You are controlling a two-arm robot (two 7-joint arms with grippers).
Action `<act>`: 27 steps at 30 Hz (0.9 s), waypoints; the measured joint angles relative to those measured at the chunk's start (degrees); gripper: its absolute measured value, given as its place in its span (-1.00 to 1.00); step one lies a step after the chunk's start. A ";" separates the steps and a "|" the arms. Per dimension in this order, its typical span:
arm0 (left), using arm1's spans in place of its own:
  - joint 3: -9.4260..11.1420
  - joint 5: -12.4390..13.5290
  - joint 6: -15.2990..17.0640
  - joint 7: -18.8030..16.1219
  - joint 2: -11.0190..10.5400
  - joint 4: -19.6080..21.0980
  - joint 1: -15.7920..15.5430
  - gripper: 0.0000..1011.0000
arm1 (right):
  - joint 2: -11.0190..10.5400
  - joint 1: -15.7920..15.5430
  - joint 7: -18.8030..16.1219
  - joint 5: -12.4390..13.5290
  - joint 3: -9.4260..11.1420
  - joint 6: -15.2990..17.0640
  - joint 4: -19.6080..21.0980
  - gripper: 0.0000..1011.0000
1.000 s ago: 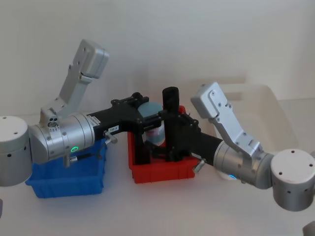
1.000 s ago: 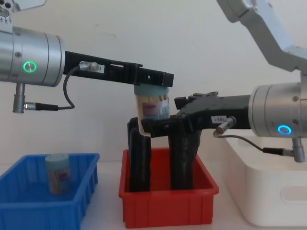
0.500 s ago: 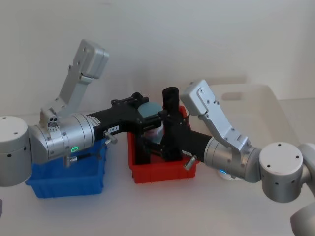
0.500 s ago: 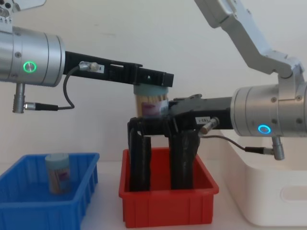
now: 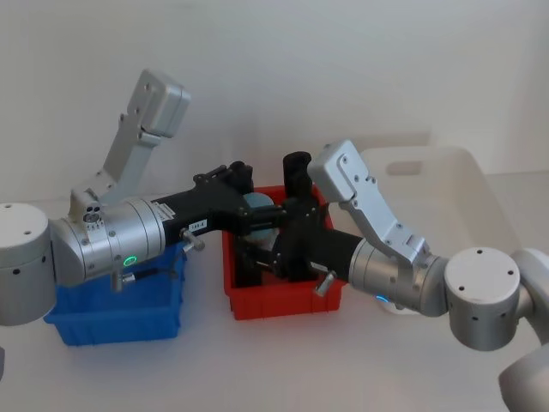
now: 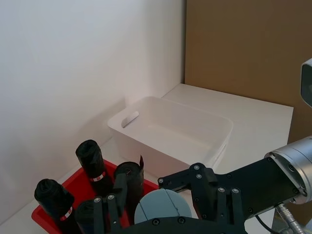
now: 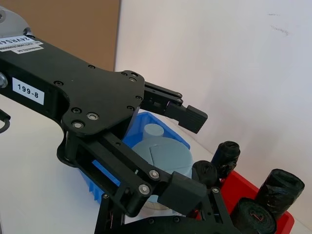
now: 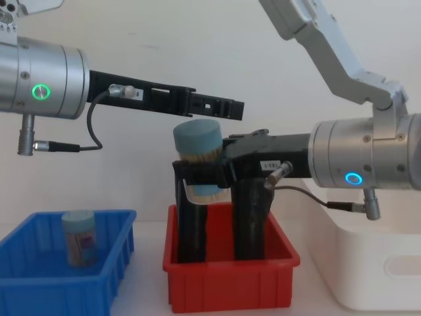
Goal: Pick the cotton swabs from the blue box and place them into the white box.
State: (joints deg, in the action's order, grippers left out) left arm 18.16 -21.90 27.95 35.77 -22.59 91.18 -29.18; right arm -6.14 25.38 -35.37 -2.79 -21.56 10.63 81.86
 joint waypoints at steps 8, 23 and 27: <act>0.00 0.00 0.00 0.00 0.00 0.00 0.00 0.99 | -0.26 0.01 0.22 0.21 -0.08 -0.17 -0.15 0.32; 0.00 0.02 0.01 0.00 0.00 0.00 0.00 0.99 | -1.51 -0.89 2.17 1.33 0.47 0.06 0.70 0.32; 0.00 0.02 0.01 0.00 0.00 0.00 0.00 0.99 | -2.40 -1.61 3.65 2.41 1.13 0.23 1.52 0.32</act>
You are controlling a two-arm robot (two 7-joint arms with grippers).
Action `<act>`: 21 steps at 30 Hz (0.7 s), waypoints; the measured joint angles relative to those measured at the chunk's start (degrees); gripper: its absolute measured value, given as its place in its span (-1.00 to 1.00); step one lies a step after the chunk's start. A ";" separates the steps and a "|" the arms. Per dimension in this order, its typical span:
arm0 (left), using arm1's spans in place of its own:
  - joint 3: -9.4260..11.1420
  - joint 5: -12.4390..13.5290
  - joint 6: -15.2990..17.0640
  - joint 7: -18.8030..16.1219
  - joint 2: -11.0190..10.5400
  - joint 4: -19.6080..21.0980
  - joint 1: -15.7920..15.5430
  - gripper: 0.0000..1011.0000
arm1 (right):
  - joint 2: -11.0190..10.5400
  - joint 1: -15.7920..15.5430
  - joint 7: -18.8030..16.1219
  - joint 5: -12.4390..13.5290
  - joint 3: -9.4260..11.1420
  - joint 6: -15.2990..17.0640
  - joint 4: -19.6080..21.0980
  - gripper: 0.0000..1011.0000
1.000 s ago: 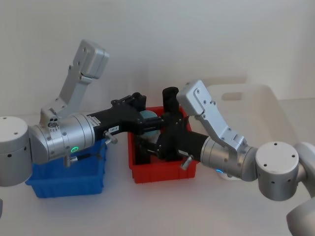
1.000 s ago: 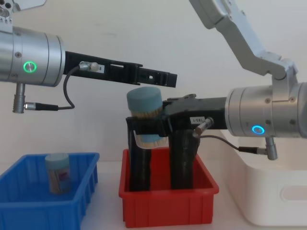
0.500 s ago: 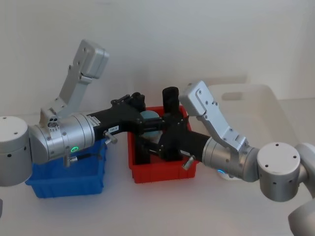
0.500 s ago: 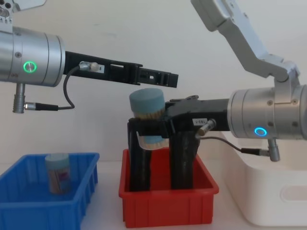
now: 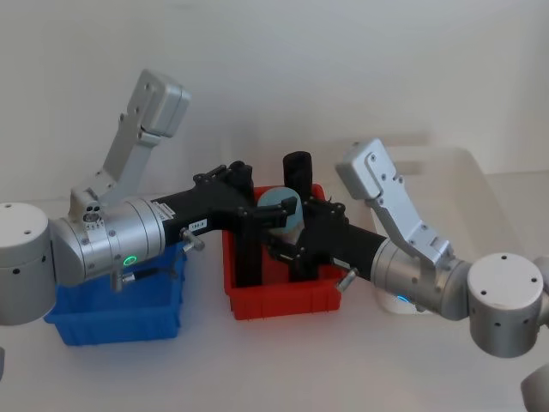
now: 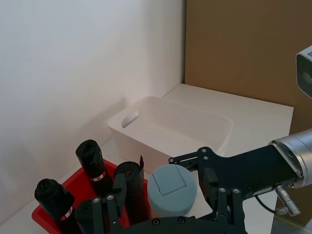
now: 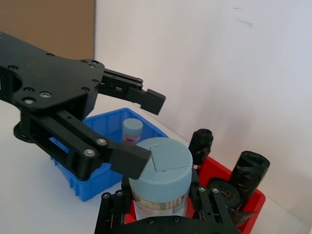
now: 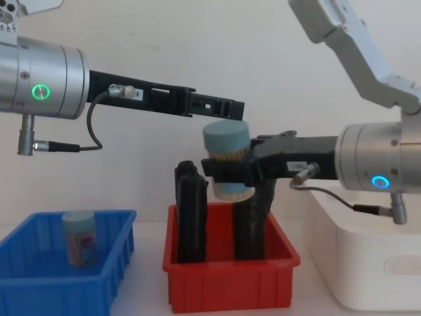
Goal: Pick the cotton swabs from the blue box and place them into the white box.
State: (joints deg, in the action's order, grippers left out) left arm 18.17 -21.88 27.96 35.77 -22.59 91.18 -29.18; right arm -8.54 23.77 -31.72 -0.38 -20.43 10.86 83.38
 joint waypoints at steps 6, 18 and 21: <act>0.00 0.00 0.00 0.00 0.00 0.00 0.00 0.99 | -1.54 -1.22 2.61 1.93 1.34 0.19 1.40 0.32; 0.00 -0.01 0.00 0.00 0.00 0.00 0.00 0.99 | -5.17 -3.58 9.19 5.98 4.94 0.49 3.41 0.32; 0.00 -0.01 0.00 0.00 0.00 0.00 0.00 0.99 | -5.75 -3.90 10.59 6.62 5.62 0.53 3.50 0.32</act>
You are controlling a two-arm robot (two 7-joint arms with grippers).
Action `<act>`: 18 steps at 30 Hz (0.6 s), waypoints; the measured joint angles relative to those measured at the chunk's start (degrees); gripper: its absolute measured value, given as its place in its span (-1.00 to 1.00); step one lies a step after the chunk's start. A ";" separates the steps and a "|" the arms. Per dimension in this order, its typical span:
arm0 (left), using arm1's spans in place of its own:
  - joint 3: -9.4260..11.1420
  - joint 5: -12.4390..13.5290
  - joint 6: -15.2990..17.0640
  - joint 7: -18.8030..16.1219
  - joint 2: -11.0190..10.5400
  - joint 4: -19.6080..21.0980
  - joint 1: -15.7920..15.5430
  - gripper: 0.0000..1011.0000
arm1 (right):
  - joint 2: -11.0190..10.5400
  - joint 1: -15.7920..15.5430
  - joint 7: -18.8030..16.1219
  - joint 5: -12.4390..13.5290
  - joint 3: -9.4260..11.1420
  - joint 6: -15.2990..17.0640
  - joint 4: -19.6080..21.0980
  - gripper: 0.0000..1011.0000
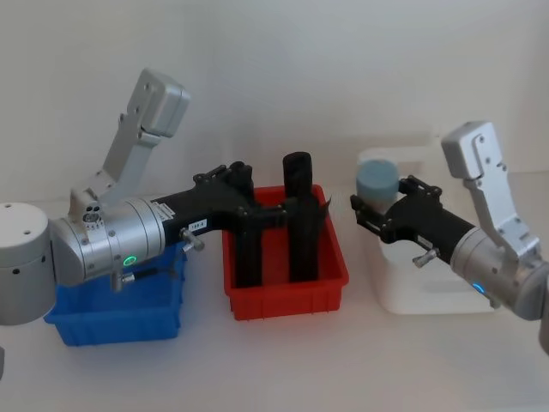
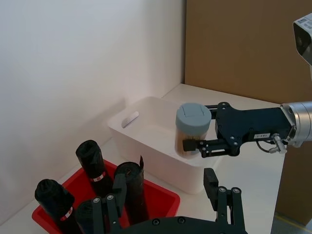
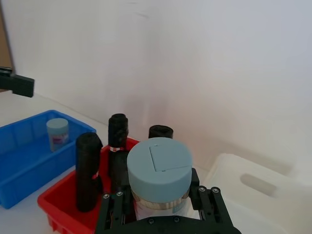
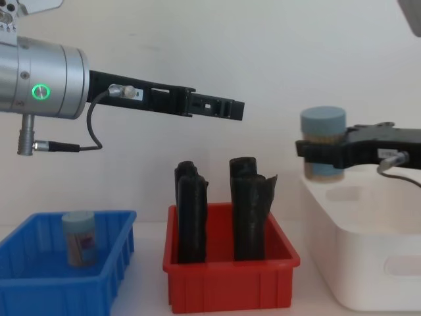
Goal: Pick the cotton swabs from the blue box and place them into the white box.
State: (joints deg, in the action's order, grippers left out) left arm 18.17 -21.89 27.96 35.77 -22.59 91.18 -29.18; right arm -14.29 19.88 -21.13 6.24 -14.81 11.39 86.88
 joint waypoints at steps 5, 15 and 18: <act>0.00 0.00 0.00 0.00 0.00 0.00 0.00 0.99 | -1.17 -0.51 2.61 1.22 1.41 0.03 -0.22 0.32; 0.00 0.00 0.00 0.00 0.00 0.00 0.00 0.99 | -2.21 0.87 7.86 3.22 3.78 -1.00 -6.04 0.32; 0.00 0.01 0.00 0.00 0.00 0.00 0.00 0.99 | -2.06 2.13 8.49 3.47 4.06 -1.71 -8.79 0.32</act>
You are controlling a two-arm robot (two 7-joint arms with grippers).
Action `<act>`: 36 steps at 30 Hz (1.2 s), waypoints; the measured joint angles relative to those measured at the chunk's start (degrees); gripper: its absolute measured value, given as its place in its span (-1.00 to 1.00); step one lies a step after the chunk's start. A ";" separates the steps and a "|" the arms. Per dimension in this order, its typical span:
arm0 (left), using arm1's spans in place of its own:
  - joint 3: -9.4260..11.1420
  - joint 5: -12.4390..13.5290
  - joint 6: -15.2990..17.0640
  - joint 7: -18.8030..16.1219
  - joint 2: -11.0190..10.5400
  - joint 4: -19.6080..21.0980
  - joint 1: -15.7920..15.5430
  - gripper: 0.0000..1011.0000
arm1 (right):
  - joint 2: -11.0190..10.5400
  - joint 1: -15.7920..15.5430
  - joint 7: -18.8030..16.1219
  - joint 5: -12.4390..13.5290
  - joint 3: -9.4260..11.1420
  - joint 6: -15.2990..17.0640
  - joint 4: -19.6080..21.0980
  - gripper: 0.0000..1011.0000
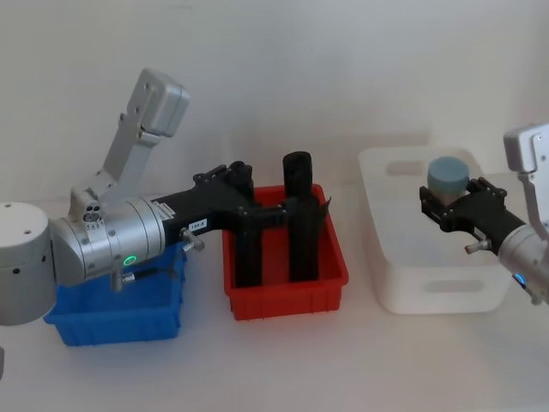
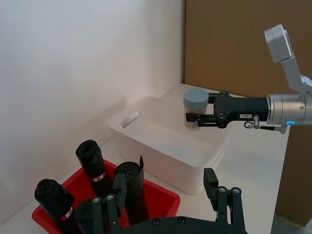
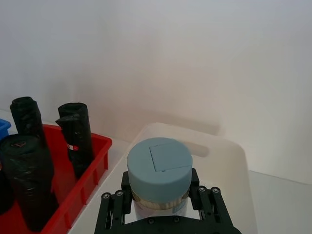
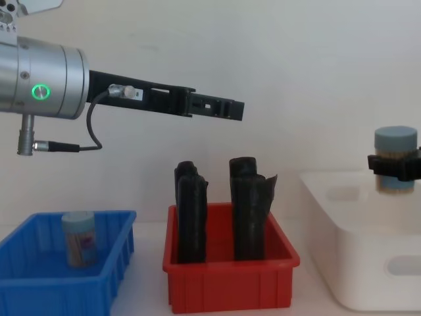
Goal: Pick the cotton swabs from the blue box and place them into the white box.
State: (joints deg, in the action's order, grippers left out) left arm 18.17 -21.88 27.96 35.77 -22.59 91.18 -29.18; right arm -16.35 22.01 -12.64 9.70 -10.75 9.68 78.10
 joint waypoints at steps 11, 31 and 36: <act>0.00 0.00 0.00 0.00 0.00 0.00 0.00 0.99 | 1.82 5.45 -0.69 0.01 -0.56 -3.30 -11.78 0.65; 0.00 0.00 0.00 0.00 0.00 0.00 0.00 0.99 | 3.45 9.31 -1.95 0.13 -1.42 -8.33 -18.79 0.98; 0.00 0.00 0.00 0.00 0.00 0.00 0.00 0.99 | 3.29 8.82 -1.79 0.51 -1.29 -8.62 -17.70 0.98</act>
State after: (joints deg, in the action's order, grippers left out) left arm 18.17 -21.89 27.96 35.77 -22.59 91.18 -29.18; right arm -13.06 30.83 -14.43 10.22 -12.04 1.06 60.40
